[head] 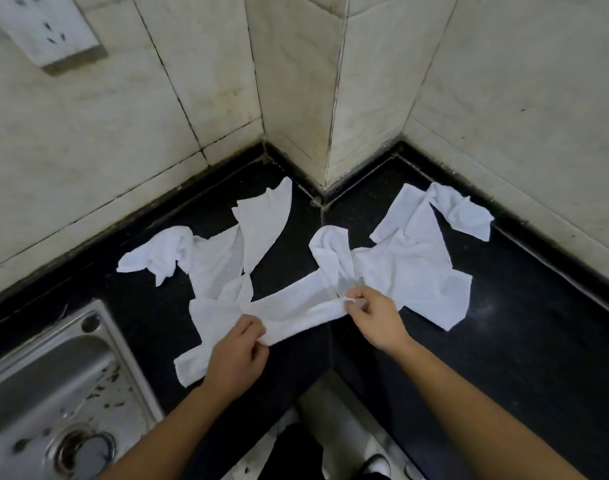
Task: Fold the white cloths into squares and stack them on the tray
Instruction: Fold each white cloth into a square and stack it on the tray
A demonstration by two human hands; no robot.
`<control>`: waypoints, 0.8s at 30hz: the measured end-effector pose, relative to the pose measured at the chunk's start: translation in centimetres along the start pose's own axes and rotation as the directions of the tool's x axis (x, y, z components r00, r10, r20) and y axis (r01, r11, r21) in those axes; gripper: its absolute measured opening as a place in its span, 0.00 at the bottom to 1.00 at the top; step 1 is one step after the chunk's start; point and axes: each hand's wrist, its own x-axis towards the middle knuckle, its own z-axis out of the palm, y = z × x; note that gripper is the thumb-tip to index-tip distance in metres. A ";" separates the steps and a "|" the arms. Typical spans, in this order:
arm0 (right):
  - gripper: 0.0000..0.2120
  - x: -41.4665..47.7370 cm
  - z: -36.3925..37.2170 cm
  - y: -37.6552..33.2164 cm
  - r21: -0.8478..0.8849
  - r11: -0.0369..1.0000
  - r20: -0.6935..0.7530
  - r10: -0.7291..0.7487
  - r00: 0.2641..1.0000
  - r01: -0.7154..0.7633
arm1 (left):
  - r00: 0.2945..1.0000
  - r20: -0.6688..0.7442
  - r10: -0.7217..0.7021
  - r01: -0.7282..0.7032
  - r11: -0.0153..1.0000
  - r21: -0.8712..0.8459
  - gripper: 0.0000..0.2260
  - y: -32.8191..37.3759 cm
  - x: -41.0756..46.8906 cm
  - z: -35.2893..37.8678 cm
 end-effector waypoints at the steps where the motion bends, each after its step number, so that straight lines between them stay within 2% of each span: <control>1: 0.02 -0.3 -0.7 -0.5 0.107 0.994 -0.043 0.023 0.999 -0.019 | 0.999 -0.033 -0.039 0.038 0.999 -0.021 0.07 1.0 0.1 -0.4; 2: 0.01 -0.8 -1.6 -1.0 0.195 0.981 -0.076 0.033 0.997 -0.018 | 0.994 -0.063 -0.092 0.088 0.994 -0.068 0.09 2.5 0.2 -0.8; 5: 0.06 -2.0 -4.5 -2.0 0.353 0.934 -0.150 0.008 0.989 0.046 | 0.952 -0.152 -0.265 0.219 0.939 -0.264 0.08 7.1 0.7 -1.7; 6: 0.07 -2.6 -5.5 -2.1 0.391 0.918 -0.160 0.000 0.987 0.063 | 0.939 -0.149 -0.308 0.241 0.905 -0.350 0.15 8.5 0.9 -1.9; 8: 0.10 -4.0 -7.4 -1.7 0.449 0.890 -0.174 0.007 0.985 0.073 | 0.906 -0.057 -0.419 0.313 0.756 -0.575 0.28 11.3 1.5 -2.2; 10: 0.12 -5.4 -9.5 -0.6 0.466 0.881 -0.195 0.019 0.981 0.076 | 0.887 0.041 -0.459 0.361 0.636 -0.682 0.31 13.4 1.9 -1.9; 13: 0.05 -7.9 -12.6 1.8 0.487 0.872 -0.242 0.069 0.968 0.060 | 0.899 0.054 -0.434 0.337 0.609 -0.719 0.19 16.0 2.3 -0.6; 14: 0.06 -8.7 -13.5 2.7 0.498 0.865 -0.264 0.088 0.960 0.058 | 0.901 0.076 -0.427 0.339 0.583 -0.739 0.16 16.8 2.6 0.0; 17: 0.05 -12.3 -16.5 6.0 0.578 0.815 -0.332 0.176 0.927 0.053 | 0.915 0.193 -0.355 0.367 0.529 -0.765 0.15 20.3 3.3 1.8; 19: 0.04 -14.5 -18.4 7.7 0.588 0.806 -0.369 0.203 0.907 0.059 | 0.933 0.231 -0.276 0.352 0.556 -0.753 0.16 22.7 4.1 3.1; 21: 0.03 -16.0 -20.2 9.6 0.598 0.798 -0.436 0.249 0.865 0.071 | 0.954 0.235 -0.187 0.301 0.607 -0.736 0.11 25.6 5.2 4.1; 24: 0.03 -17.8 -22.4 11.6 0.595 0.795 -0.558 0.307 0.771 0.115 | 0.988 0.145 -0.046 0.135 0.704 -0.698 0.03 29.8 7.0 5.0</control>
